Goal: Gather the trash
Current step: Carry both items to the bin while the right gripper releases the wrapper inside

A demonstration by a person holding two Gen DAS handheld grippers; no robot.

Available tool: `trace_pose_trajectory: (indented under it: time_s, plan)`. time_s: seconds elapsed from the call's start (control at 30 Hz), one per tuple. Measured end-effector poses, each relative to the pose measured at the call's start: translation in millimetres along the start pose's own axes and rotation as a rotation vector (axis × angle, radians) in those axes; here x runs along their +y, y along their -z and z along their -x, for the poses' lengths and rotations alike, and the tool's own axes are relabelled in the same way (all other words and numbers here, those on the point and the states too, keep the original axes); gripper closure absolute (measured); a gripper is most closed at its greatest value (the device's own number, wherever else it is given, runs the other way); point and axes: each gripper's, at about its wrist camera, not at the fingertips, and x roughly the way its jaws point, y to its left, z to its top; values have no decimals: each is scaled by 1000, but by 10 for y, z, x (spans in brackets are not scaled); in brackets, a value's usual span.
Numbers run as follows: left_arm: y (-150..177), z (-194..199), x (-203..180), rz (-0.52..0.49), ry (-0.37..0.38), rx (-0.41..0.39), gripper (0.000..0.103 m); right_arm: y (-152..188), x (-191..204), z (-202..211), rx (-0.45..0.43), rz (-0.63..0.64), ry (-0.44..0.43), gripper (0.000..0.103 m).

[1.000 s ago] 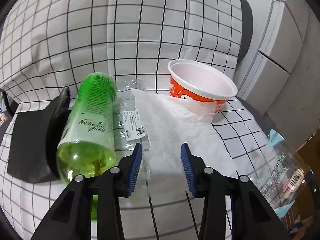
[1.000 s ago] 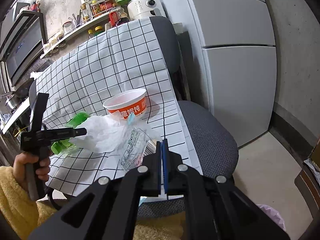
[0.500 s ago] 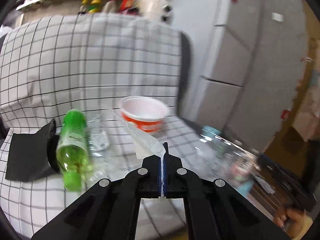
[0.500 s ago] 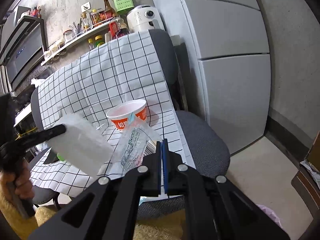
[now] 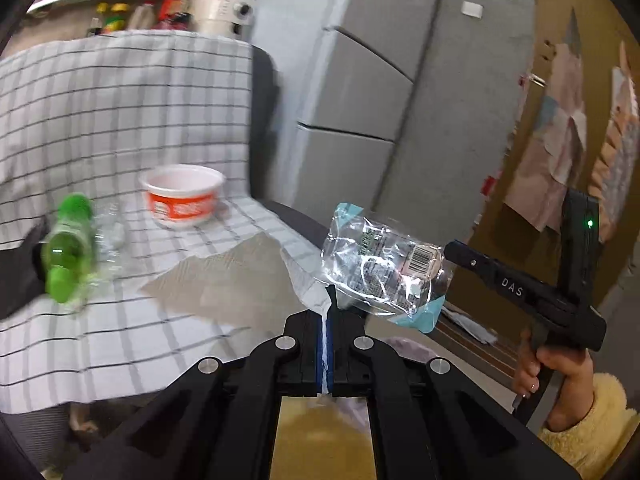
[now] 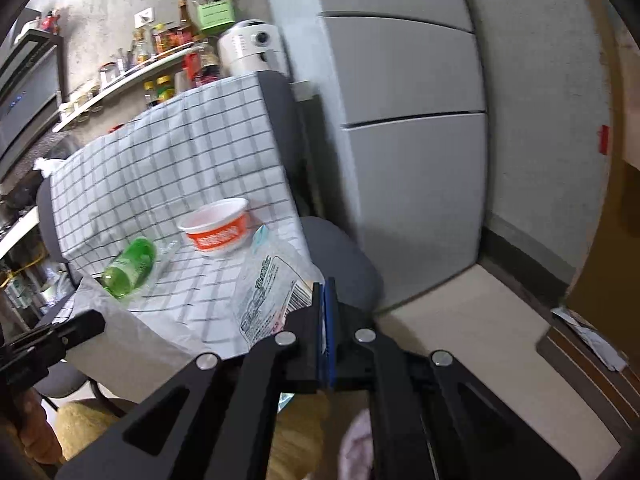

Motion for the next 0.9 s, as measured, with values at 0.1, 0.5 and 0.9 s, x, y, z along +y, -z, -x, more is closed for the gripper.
trace_pose_trajectory:
  time_s: [0.1, 0.5, 0.9]
  plan:
    - [-3, -163, -205, -34, 53, 20, 102, 87, -215, 138, 12, -17, 79, 101]
    - [38, -776, -888, -145, 181, 90, 102, 516, -937, 339, 80, -73, 265, 101]
    - [210, -1024, -858, -129, 156, 167, 102, 963, -1259, 36, 266, -140, 331, 92]
